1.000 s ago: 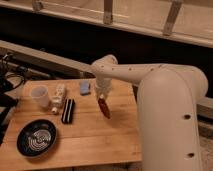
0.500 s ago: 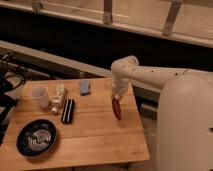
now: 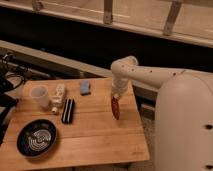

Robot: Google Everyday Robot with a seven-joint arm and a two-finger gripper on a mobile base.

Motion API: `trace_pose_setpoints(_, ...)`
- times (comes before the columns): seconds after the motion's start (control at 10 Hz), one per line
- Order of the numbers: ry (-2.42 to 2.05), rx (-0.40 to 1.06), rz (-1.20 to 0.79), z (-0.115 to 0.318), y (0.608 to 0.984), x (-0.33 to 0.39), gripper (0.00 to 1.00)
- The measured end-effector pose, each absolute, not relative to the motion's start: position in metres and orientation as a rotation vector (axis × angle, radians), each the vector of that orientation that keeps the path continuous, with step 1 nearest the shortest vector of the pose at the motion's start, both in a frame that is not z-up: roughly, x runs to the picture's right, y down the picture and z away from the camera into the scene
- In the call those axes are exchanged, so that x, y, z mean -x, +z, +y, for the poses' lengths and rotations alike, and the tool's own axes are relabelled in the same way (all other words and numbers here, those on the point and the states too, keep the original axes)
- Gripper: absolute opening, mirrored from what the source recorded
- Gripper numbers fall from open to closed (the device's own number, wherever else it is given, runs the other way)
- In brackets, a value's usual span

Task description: Drag the pepper across the table

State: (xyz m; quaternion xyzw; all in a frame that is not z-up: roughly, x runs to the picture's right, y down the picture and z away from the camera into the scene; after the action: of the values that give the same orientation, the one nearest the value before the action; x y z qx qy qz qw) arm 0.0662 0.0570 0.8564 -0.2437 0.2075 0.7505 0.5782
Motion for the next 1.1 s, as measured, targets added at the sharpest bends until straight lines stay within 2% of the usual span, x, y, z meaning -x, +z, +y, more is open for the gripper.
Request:
trace_pose_setpoints(0.7,1.81,0.568,0.487,0.057,0.861,-0.077,0.0)
trace_pose_setpoints(1.1,1.844,0.561,0.49,0.064,0.857,-0.111,0.0)
